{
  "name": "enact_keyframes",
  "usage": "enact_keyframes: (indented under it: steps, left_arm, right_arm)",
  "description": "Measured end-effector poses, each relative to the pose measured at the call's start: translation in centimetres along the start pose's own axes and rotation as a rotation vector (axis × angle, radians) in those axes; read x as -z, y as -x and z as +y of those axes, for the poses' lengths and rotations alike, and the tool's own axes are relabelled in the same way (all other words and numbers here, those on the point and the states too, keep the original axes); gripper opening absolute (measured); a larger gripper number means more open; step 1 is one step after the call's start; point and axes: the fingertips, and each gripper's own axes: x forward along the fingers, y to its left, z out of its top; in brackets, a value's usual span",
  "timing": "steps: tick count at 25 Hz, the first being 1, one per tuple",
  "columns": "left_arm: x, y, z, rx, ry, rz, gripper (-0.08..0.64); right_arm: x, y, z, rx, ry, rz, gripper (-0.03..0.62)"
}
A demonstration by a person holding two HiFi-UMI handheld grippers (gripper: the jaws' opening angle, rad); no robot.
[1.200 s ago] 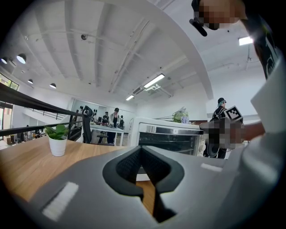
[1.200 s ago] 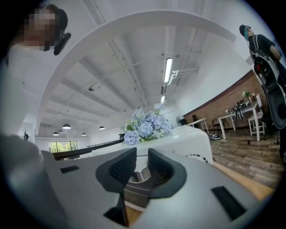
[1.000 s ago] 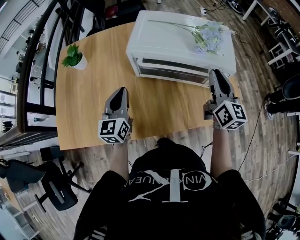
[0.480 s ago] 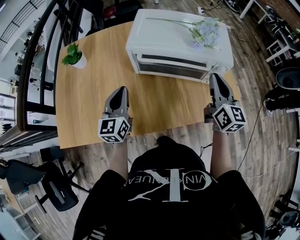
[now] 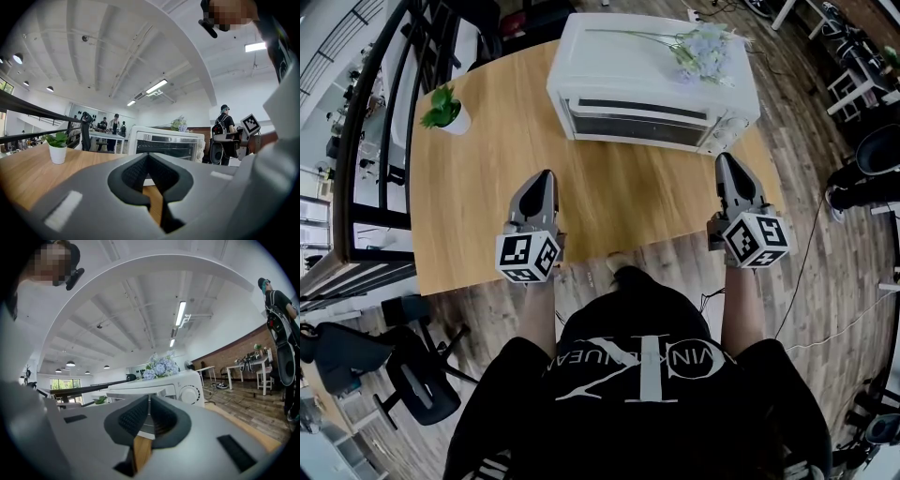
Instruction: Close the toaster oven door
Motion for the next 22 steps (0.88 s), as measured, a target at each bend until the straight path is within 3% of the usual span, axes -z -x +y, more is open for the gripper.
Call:
enact_keyframes:
  steps: [22]
  left_arm:
    - [0.7,2.3,-0.6,0.023,0.003,0.011,0.011]
  right_arm:
    - [2.7,3.7,1.4,0.029,0.012,0.047,0.021]
